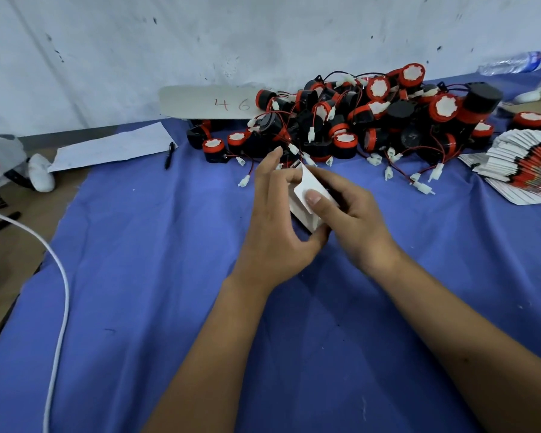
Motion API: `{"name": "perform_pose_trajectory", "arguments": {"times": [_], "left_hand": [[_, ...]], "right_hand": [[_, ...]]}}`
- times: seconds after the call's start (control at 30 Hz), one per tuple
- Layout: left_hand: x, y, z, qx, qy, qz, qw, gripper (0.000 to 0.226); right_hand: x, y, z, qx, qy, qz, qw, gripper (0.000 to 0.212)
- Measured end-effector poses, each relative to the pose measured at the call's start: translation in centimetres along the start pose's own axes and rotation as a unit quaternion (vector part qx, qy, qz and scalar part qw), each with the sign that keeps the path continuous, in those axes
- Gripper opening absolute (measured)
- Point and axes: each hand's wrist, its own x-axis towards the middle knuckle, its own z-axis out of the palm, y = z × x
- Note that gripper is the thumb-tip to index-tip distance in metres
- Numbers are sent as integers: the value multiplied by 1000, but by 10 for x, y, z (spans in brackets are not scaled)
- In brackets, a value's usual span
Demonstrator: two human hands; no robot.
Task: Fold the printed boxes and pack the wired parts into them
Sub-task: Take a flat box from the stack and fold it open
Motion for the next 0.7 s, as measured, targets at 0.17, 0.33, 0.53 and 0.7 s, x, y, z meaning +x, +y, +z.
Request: {"name": "perform_pose_trajectory", "arguments": {"times": [0.17,0.33,0.53,0.7], "left_hand": [[-1,-4,3,29,5,-11,1000,84],[1,-4,3,5,44,-48,998,89],[2,-1,2,59,17,-30,998,77],[1,4,7,70,0,-5,998,80]], "right_hand": [[3,1,-2,-19,16,0,1000,30],[6,4,-7,-43,49,34,997,24],[8,8,-10,-113,86,68,987,17],[7,12,-9,-145,128,83,978,15]]}}
